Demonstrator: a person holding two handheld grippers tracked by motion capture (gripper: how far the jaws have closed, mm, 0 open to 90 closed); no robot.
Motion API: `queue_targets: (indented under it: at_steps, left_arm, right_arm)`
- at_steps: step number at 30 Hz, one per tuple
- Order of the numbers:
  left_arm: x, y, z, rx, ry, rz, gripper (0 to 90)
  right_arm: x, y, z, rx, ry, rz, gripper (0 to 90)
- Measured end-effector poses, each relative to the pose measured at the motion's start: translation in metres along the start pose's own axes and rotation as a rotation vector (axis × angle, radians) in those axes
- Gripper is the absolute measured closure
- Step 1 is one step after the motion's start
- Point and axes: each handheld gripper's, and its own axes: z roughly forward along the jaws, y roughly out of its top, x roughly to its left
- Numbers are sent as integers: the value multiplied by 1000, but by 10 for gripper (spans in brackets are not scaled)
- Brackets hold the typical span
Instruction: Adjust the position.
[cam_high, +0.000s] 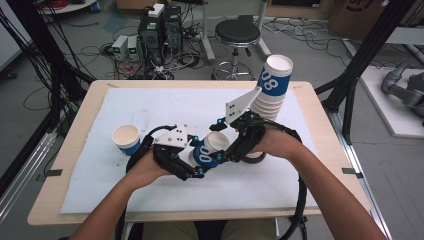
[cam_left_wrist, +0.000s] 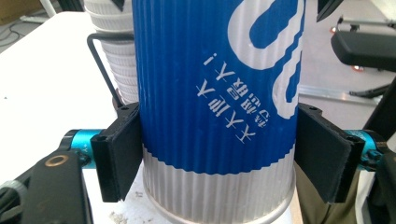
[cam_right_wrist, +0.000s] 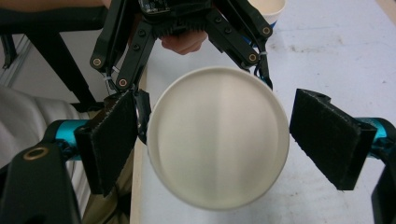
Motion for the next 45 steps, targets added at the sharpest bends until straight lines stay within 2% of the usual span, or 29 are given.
queue_targets:
  at_steps: [5, 8, 14, 18, 21, 24, 27, 30, 34, 36, 38, 41, 45]
  left_arm:
    - [0, 1, 3, 33, -8, 6, 223]
    - [0, 1, 4, 53, -11, 9, 223]
    - [-1, 2, 4, 60, -23, 13, 223]
    - [-1, 3, 4, 72, -23, 19, 226]
    - [-1, 1, 5, 49, -29, 5, 213]
    - [-1, -3, 3, -3, -41, -16, 196]
    - [-1, -10, 1, -58, -43, -46, 140]
    - [-1, -17, -2, -110, -57, -48, 140]
    - [2, -22, -7, -175, -37, -71, 139]
    - [3, -24, -10, -215, -20, -78, 139]
    - [4, -26, -12, -257, -9, -92, 127]
    - [5, -29, -14, -293, -12, -108, 117]
    - [7, -33, -17, -315, 6, -121, 117]
  right_arm:
    - [0, 1, 9, 83, 20, 1, 161]
    - [-1, 1, 13, 110, 27, -1, 175]
    - [-1, 1, 14, 135, 51, -1, 264]
    - [0, 0, 15, 148, 56, -12, 279]
    - [0, 0, 14, 150, 57, 3, 280]
    - [0, -2, 11, 121, 69, 19, 278]
    - [-1, -7, 8, 98, 54, 24, 278]
    - [0, -15, 5, 56, 56, 43, 278]
    - [1, -27, 4, -23, 41, 58, 278]
    - [2, -33, 4, -47, 33, 71, 277]
    - [1, -39, 4, -94, 45, 96, 278]
    - [0, -49, 5, -135, 43, 125, 277]
    - [0, -62, 5, -187, 27, 162, 276]
